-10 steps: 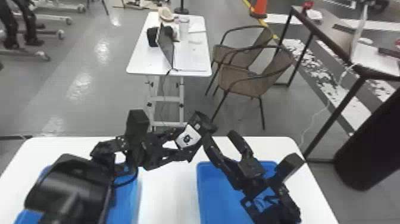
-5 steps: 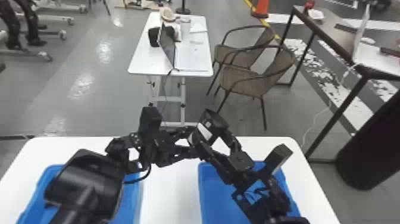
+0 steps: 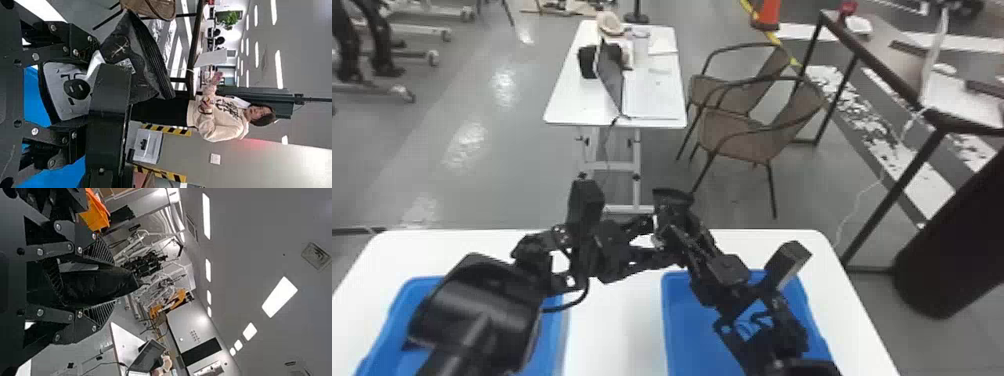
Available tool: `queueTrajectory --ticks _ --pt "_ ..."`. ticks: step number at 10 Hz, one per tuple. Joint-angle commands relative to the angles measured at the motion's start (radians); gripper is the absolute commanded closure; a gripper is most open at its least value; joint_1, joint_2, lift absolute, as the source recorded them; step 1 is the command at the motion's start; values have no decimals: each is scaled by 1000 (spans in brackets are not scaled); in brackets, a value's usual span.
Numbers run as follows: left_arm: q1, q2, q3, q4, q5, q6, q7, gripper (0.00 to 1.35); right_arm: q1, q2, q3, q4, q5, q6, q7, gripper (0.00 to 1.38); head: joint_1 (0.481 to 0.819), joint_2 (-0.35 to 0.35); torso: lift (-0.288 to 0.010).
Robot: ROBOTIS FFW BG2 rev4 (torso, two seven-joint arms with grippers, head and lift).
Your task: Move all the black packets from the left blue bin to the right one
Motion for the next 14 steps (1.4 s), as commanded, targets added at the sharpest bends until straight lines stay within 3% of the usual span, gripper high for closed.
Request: queueTrajectory --ticks 1,3,5,7,9,11,14 --pt "4 4 3 0 7 4 0 662 20 1 -4 -29 26 -14 -38 1139 695 -130 0" --pt "25 9 29 -2 5 10 -6 634 54 2 -37 -29 14 -35 -75 1141 695 -142 0" --pt "114 9 130 -52 -16 45 -5 489 89 5 -94 -37 1 -35 -92 1139 695 -155 0" --pt "206 7 265 -126 -35 88 -5 453 120 8 -145 -28 -12 -29 -108 1139 695 -149 0" --pt "266 9 375 -189 -39 117 -5 460 129 8 -189 17 -40 69 -108 1139 695 -120 0" --pt "304 10 449 -236 -47 126 -5 460 100 5 -243 81 -38 277 -105 1139 695 -76 0" --pt "318 -3 481 -250 -41 123 -5 460 -7 -35 -272 279 -25 294 -75 1133 695 -44 0"
